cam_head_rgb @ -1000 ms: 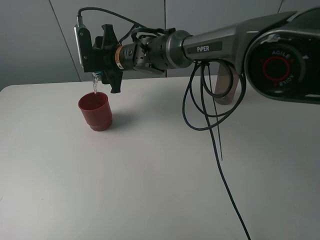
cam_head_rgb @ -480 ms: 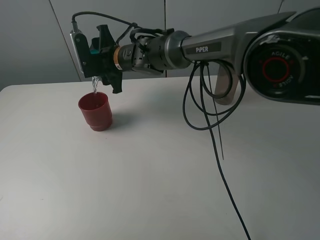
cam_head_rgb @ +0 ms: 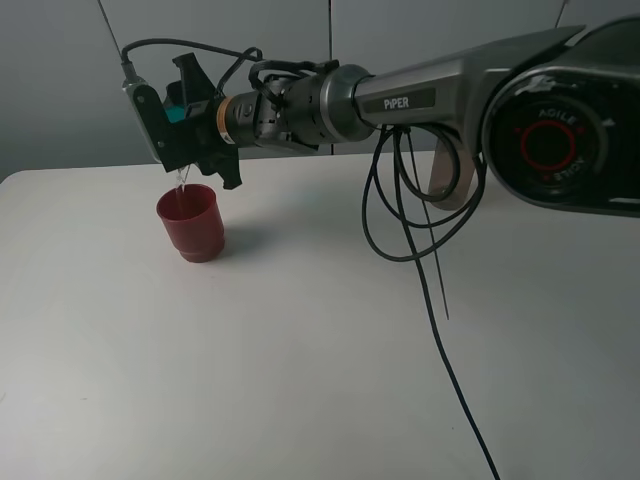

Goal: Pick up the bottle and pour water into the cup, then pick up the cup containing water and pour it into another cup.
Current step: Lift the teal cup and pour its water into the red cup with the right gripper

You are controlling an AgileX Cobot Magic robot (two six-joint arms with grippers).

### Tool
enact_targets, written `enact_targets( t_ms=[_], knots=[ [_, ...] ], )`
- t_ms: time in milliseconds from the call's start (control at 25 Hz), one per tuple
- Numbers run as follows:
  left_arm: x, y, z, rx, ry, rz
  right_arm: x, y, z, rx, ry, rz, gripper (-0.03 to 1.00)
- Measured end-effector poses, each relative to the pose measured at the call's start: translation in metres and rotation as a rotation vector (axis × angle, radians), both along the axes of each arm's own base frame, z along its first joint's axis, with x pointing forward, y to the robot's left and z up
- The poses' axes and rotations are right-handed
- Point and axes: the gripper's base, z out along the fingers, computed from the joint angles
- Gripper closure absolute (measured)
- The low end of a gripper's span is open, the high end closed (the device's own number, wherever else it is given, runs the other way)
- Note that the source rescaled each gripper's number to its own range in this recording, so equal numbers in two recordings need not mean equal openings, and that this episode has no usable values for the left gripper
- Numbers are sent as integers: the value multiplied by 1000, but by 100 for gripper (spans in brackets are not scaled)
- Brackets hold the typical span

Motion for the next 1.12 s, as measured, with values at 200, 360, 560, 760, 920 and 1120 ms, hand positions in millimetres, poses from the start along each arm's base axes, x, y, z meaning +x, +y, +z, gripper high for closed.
enact_targets(
  t_ms=[200, 360, 560, 760, 920, 1120],
  knots=[
    [0, 0, 0, 0, 0, 0, -2, 2, 0, -19, -25, 18, 86],
    [0, 0, 0, 0, 0, 0, -3, 3, 0, -40, -50, 38, 86],
    [0, 0, 0, 0, 0, 0, -6, 6, 0, -77, -95, 68, 86],
    [0, 0, 0, 0, 0, 0, -9, 9, 0, -108, -135, 98, 86],
    [0, 0, 0, 0, 0, 0, -10, 10, 0, -141, -175, 120, 86],
    [0, 0, 0, 0, 0, 0, -10, 10, 0, -179, -220, 145, 86]
  ],
)
